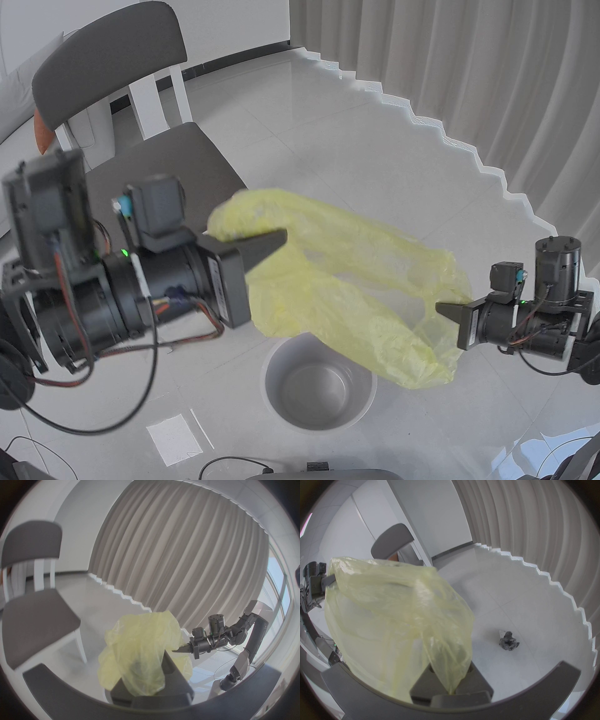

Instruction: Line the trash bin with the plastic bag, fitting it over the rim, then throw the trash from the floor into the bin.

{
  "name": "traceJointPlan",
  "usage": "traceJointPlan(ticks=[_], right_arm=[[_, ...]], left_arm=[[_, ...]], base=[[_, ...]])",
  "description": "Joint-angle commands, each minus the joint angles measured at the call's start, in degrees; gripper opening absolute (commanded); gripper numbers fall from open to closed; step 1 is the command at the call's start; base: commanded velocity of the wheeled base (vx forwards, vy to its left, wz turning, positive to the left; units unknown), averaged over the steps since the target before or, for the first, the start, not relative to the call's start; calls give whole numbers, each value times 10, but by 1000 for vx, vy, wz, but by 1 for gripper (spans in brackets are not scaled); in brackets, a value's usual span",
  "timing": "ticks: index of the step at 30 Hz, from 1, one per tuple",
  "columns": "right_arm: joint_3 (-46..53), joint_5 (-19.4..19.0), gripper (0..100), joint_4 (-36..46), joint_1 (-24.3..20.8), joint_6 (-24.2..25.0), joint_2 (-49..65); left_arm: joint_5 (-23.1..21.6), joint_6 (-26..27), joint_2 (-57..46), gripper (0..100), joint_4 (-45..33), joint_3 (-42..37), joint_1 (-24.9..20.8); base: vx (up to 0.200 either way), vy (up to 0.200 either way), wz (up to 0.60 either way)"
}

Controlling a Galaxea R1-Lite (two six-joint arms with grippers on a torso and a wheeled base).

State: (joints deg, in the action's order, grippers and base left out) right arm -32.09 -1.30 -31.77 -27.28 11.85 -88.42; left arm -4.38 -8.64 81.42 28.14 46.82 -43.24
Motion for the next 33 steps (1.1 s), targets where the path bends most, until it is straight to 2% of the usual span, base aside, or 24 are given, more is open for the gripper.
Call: traceJointPlan(ticks=[1,4,6,11,15,20,22,27,33], right_arm=[[0,5,0,-16,-12,7,-99],[5,3,0,-14,-8,9,-109],[18,2,0,-14,-6,10,-115],[38,2,0,-14,-6,10,-126],[42,2,0,-11,-4,10,-127],[44,0,0,-17,-1,11,-157],[40,-10,0,-20,-1,11,-174],[34,-20,0,-61,-2,17,-226],[26,-23,0,-150,-1,39,-302]], left_arm=[[11,-52,77,0,44,-74,10],[23,-74,110,0,74,-93,11],[30,-95,146,0,123,-111,13],[39,-104,181,0,193,-143,12],[38,-109,184,0,198,-152,11],[36,-148,208,0,202,-165,19],[35,-150,220,0,207,-169,36],[16,-151,257,0,241,-176,73],[9,-156,315,0,309,-191,84]], base=[[0,0,0],[0,0,0],[0,0,0],[0,0,0],[0,0,0],[0,0,0],[0,0,0],[0,0,0],[0,0,0]])
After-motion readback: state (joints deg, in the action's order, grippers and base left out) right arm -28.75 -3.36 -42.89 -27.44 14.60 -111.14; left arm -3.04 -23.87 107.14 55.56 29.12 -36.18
